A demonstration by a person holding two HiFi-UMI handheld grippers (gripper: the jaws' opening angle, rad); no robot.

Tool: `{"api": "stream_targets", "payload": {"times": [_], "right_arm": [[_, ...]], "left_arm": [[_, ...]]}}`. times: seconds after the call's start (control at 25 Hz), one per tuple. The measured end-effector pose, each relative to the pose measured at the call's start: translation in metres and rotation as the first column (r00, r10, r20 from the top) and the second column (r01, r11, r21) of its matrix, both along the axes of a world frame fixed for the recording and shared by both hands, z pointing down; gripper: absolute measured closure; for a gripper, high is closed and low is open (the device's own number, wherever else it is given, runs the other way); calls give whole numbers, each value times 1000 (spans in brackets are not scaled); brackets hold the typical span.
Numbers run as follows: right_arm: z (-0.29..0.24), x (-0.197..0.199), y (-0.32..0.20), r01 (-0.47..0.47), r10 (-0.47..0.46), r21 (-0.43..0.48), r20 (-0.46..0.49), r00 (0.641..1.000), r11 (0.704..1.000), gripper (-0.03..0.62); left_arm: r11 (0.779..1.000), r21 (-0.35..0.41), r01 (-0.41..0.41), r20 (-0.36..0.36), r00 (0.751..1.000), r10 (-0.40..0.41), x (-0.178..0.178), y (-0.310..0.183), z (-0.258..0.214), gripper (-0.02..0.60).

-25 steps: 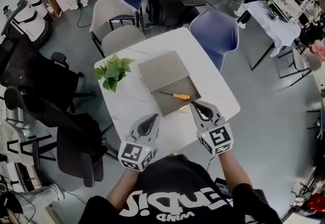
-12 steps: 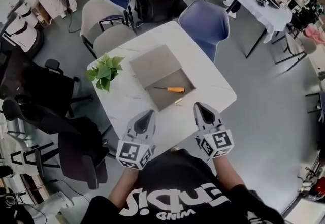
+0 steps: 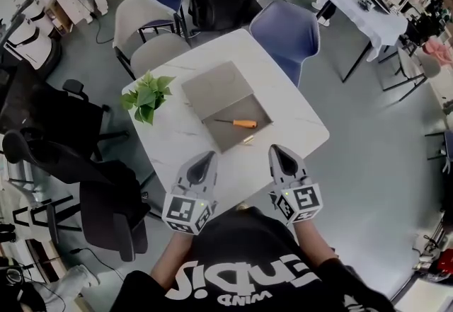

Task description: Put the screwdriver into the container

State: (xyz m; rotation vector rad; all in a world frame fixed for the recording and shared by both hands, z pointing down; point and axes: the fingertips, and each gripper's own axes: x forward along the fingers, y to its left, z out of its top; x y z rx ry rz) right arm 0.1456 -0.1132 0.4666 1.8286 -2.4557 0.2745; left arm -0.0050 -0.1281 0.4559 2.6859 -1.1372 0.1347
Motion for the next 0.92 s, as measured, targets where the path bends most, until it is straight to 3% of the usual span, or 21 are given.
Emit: {"api": "stream_targets", "payload": {"times": [0.92], "right_arm": [[3,-22,6,57,-58,-20,-20,998,998,582]], "left_arm": [[1000,-16,-25,10,1000,25,1,1,3,568]]}}
